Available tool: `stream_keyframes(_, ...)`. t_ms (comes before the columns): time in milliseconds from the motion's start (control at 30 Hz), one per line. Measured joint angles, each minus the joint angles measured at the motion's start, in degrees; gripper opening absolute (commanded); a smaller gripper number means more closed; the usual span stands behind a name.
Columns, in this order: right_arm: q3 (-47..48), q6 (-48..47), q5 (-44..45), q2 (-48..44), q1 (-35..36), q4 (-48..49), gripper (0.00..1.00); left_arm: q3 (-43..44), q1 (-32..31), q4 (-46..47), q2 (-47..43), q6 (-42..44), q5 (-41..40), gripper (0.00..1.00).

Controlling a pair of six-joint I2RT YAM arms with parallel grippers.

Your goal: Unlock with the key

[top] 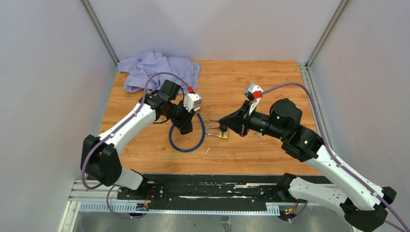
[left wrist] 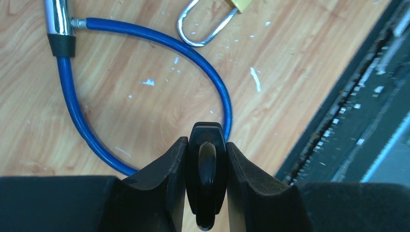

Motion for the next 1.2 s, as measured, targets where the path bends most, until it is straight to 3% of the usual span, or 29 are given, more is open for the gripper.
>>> stream_keyframes(167,0.0,0.0,0.5,-1.6,0.0,-1.0,0.0,-3.9,-1.8,8.3,4.9,2.3,-6.5,0.0)
stream_keyframes(467,1.4,-0.8,0.9,-2.1,0.0,-3.4,0.01,-14.5,-1.9,18.3,4.9,4.3,-14.2,0.05)
stream_keyframes(733,1.9,-0.9,0.9,-2.0,0.0,-3.5,0.01,-20.1,-1.9,26.9,1.7,5.2,-16.9,0.06)
stream_keyframes(1200,1.9,-0.9,0.9,-1.7,0.0,-3.4,0.01,-25.0,-1.9,32.9,1.2,5.5,-16.3,0.22)
